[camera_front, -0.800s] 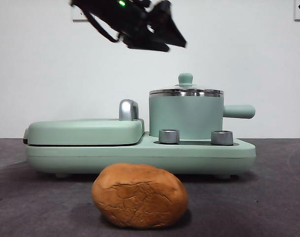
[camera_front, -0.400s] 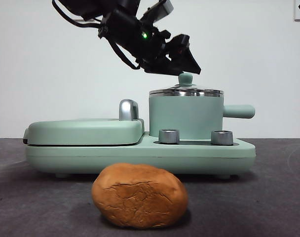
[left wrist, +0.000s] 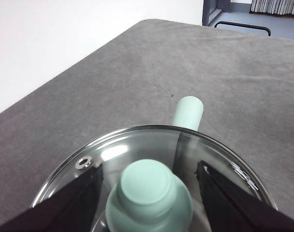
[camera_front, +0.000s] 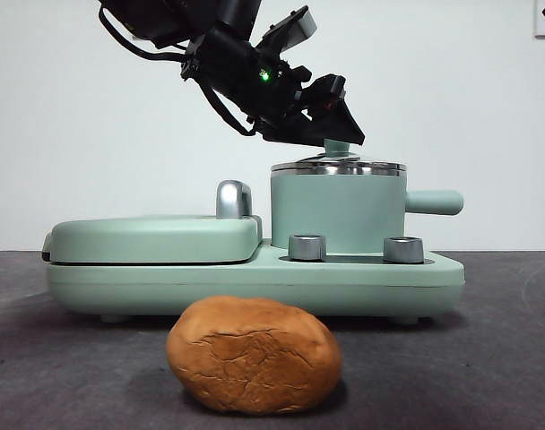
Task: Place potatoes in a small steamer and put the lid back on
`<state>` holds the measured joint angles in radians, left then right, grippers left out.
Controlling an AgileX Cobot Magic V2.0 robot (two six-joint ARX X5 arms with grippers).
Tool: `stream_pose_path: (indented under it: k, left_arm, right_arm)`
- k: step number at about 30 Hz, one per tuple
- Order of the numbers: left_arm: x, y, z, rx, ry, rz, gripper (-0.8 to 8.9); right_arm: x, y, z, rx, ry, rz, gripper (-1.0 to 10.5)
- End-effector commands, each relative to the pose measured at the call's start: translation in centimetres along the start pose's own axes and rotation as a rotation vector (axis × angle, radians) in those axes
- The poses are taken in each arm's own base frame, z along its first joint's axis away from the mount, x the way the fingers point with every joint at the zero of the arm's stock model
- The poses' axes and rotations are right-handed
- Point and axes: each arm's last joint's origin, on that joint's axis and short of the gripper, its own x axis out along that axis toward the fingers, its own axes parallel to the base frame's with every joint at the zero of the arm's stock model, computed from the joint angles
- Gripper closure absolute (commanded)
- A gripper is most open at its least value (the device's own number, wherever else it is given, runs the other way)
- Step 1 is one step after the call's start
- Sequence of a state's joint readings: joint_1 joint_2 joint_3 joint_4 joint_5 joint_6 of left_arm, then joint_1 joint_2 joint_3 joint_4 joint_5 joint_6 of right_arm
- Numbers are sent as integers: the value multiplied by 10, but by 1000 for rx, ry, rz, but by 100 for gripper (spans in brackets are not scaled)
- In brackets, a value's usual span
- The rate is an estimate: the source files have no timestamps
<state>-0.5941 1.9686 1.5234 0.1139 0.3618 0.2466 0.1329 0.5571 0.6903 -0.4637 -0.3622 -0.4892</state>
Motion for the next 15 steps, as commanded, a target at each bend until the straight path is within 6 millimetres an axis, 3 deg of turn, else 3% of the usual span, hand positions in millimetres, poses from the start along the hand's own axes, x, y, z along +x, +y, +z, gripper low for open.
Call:
stream_pose_path:
  k: [1,5,12,15]
  left_arm:
    - [10,3,-4,7,-2,6,512]
    - [11,5,-7,2,5,9,521]
    - [10,6,-6,3,2,10,811]
    - [10,6,-5,4,0,11,807]
  right_arm:
    - [-2,-2,5,10,-16,-9,615]
    - [-2,-2,5,11,-15,-9,615]
    - [-2,-2,5,11,-15,-9,615]
    - [-2,-2,5,11,-15,-9,615]
